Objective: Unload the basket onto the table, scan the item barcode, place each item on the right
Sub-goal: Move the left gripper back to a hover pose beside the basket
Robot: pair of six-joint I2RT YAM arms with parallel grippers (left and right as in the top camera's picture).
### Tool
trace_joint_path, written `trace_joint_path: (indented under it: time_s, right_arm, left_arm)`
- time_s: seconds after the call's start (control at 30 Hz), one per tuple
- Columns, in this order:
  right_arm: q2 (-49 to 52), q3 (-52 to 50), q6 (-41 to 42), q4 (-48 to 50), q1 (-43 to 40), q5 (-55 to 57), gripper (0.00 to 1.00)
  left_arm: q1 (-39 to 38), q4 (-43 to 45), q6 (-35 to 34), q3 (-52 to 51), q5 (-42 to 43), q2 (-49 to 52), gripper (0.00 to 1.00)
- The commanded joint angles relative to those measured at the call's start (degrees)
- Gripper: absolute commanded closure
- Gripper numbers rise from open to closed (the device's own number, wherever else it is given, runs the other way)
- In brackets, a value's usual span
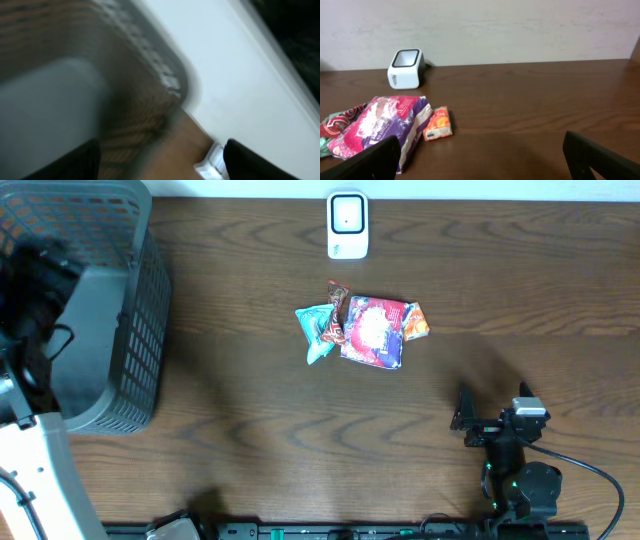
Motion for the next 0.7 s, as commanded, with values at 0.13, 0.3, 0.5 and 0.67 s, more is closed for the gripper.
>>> trace_joint_path:
  time_s: [0.13, 0.3, 0.5, 0.67]
  right_arm:
    - [-0.31, -0.09, -0.66, -0.24, 0.24, 0.09, 0.01]
    - [-0.31, -0.09, -0.66, -0.24, 0.24, 0.09, 0.01]
    - [-0.31, -0.09, -0.66, -0.24, 0.24, 0.09, 0.01]
    - [-0.31, -0.09, -0.66, -0.24, 0.24, 0.09, 0.01]
  left_arm:
    - [-16.81, 3.17, 20.74, 0.28, 25.94, 0.13, 0.21]
    - [-28.39, -5.05, 21.16, 0.26, 8.22, 1.81, 0.21]
    - [-35.21, -12.39, 21.16, -0.81, -3.17, 5.16, 0.20]
    - [-35.30, -14.86, 21.16, -0.81, -3.17, 7.82, 0.02]
